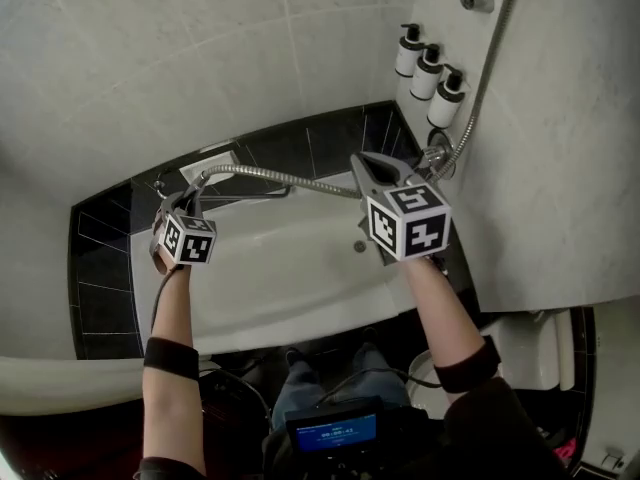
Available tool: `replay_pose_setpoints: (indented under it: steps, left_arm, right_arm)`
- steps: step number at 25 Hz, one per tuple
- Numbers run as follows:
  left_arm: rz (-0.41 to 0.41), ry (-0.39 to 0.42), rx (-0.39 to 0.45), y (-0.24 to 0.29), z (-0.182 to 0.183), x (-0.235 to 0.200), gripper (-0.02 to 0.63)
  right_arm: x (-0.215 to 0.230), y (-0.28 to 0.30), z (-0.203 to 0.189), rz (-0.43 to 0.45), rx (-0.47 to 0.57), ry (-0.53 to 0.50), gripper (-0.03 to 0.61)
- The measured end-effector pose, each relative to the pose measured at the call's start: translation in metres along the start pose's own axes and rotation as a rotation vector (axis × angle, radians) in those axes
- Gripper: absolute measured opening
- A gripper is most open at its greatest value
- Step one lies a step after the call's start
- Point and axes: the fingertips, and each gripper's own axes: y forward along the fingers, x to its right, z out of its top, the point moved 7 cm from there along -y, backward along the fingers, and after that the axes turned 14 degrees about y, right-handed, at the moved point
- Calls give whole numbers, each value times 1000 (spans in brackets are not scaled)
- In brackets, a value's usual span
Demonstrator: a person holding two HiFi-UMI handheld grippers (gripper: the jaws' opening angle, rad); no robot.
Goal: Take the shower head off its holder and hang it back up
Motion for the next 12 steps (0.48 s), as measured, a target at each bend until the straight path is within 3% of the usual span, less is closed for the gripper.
replay_pose_setpoints:
  steps: [6,12]
  left_arm:
    - [-152,-81,-71,43,-49,93,87]
    - [-238,-123,-119,89,-84,180,87]
  right_arm:
    - [18,4,-67,-44,-49,61,21]
    - [42,14,-135,-82,-46,53,21]
